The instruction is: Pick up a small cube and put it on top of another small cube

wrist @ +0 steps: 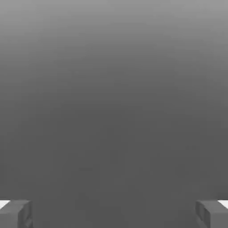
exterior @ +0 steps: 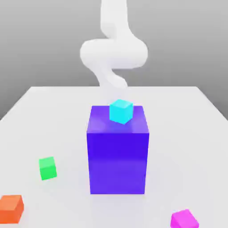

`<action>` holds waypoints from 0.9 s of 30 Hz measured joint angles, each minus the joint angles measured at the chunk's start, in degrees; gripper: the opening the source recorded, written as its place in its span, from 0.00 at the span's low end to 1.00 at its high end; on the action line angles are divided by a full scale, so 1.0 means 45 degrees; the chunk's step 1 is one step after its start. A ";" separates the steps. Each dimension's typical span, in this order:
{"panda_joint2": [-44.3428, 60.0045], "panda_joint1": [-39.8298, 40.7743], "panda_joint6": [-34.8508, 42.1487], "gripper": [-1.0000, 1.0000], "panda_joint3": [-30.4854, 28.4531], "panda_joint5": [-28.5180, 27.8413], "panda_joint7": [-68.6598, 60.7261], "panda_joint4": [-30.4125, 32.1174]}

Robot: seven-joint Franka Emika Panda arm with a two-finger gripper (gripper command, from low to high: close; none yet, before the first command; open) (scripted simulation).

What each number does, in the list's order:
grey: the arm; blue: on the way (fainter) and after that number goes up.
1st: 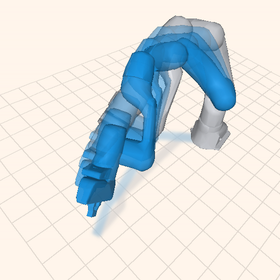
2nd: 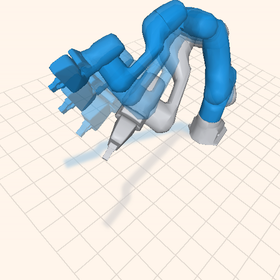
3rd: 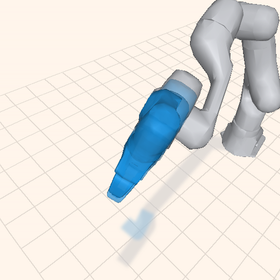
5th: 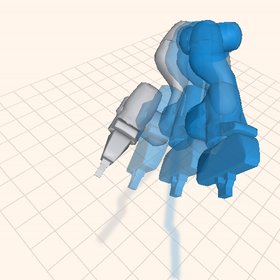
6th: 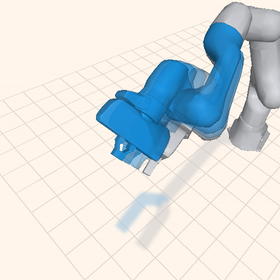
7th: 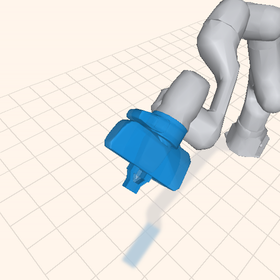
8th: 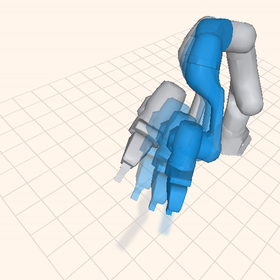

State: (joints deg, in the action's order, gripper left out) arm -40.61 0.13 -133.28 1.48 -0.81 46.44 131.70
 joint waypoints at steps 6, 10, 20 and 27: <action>0.2844 0.0023 -0.0822 0.50 0.0787 -0.0499 0.0375 -0.0040; 0.4692 -0.0031 -0.1346 0.50 0.1243 -0.0889 0.0665 -0.0069; 0.9310 -0.0613 -0.2663 0.50 0.2023 -0.1813 0.1352 -0.0139; 1.2482 -0.1144 -0.3630 0.50 0.2287 -0.2007 0.1517 -0.0171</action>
State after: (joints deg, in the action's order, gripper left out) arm 15.56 -5.02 -149.62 11.77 -9.84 53.27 130.94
